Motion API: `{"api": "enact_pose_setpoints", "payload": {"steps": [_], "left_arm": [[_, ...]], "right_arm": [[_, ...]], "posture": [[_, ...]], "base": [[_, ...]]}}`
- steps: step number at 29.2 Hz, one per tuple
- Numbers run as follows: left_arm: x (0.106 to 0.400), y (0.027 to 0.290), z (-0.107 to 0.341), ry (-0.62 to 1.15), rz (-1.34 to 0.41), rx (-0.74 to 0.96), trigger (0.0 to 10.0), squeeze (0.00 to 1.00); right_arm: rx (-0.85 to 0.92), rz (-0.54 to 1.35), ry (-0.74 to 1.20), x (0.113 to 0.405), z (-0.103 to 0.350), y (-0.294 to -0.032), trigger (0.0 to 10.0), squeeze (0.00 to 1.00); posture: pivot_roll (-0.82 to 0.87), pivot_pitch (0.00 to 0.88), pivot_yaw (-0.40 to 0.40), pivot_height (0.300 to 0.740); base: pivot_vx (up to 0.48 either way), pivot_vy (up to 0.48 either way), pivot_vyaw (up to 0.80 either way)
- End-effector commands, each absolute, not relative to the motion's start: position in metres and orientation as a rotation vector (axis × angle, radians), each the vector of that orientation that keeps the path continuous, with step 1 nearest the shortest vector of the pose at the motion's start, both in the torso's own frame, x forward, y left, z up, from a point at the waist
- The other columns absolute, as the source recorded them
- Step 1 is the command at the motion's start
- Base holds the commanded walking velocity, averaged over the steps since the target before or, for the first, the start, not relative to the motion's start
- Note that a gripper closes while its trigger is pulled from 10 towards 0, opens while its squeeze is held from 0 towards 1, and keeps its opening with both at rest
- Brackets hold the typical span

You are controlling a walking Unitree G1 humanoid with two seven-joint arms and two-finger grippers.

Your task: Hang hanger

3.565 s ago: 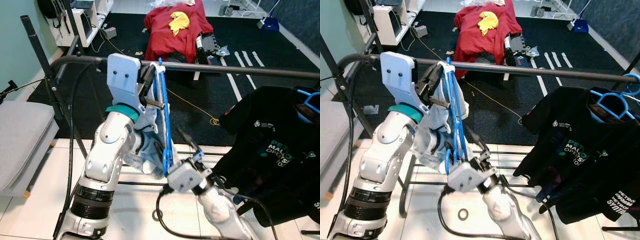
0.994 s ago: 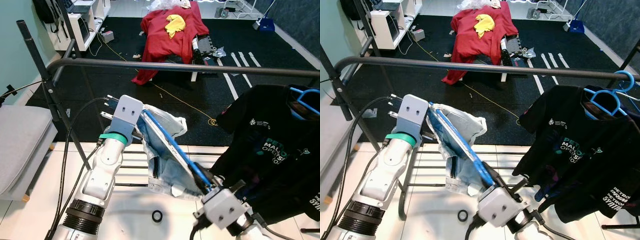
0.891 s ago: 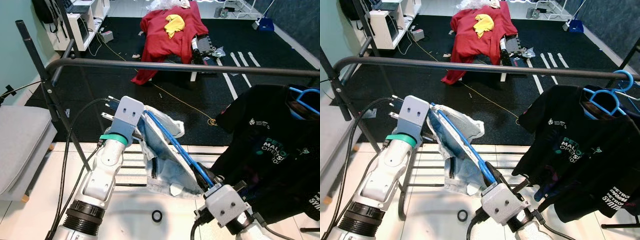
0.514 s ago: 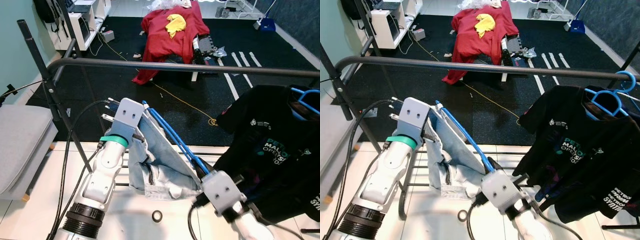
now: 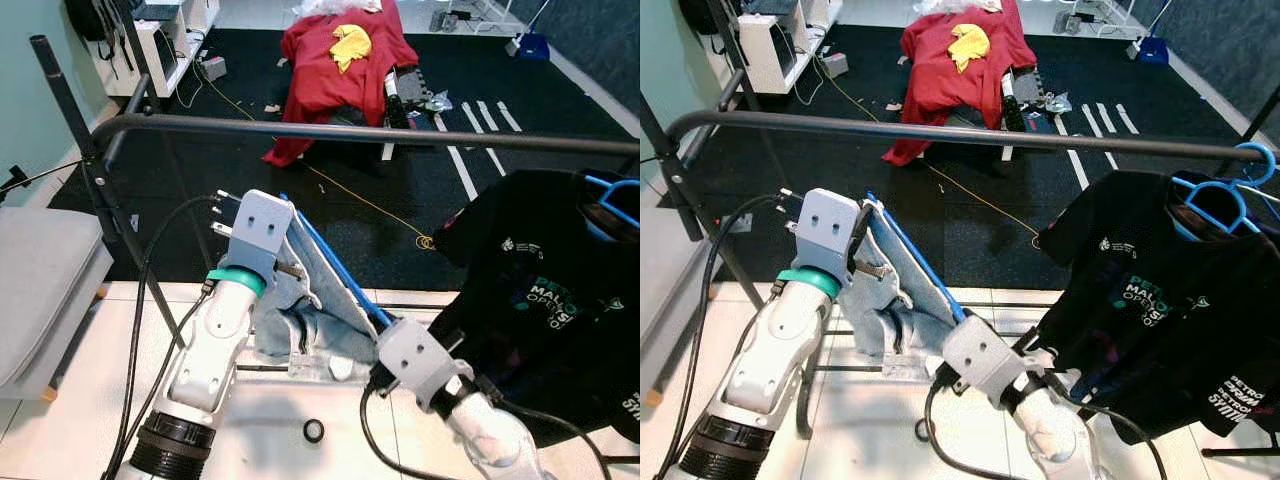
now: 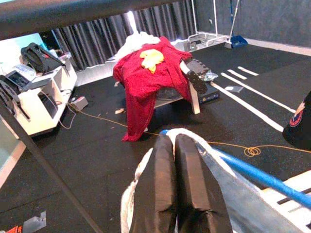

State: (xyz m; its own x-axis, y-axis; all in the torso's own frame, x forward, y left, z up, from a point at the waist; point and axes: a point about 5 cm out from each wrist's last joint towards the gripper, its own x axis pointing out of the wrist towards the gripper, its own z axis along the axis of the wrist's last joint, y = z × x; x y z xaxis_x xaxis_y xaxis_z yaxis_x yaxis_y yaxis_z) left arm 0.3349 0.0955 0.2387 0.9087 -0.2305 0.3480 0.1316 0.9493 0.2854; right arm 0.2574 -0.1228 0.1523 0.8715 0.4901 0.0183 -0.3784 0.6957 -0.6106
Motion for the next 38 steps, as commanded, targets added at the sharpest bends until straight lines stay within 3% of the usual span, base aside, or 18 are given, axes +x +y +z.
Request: {"api": "enact_pose_setpoints", "payload": {"steps": [1, 6, 21, 38], "left_arm": [[0.332, 0.097, 0.249, -0.448, -0.172, 0.253, 0.0, 0.00], [0.334, 0.101, 0.251, -0.453, -0.150, 0.247, 0.0, 0.00], [0.338, 0.108, 0.250, -0.435, -0.102, 0.255, 0.0, 0.00], [0.343, 0.117, 0.255, -0.432, -0.039, 0.234, 0.0, 0.00]], "right_arm": [[-0.644, 0.535, -0.105, 0.248, 0.137, -0.123, 0.0, 0.00], [-0.647, 0.562, -0.024, 0.236, 0.123, -0.123, 0.0, 0.00], [-0.696, 0.632, -0.067, 0.217, 0.119, -0.120, 0.0, 0.00], [-0.698, 0.582, 0.066, 0.182, 0.081, -0.142, 0.0, 0.00]], "posture": [[-0.18, 0.188, 0.052, 0.740], [-0.18, 0.192, 0.056, 0.740], [-0.18, 0.189, 0.054, 0.740], [-0.19, 0.197, 0.068, 0.740]], "base": [[0.000, 0.000, 0.00], [0.000, 0.000, 0.00], [0.000, 0.000, 0.00], [0.000, 0.000, 0.00]]}}
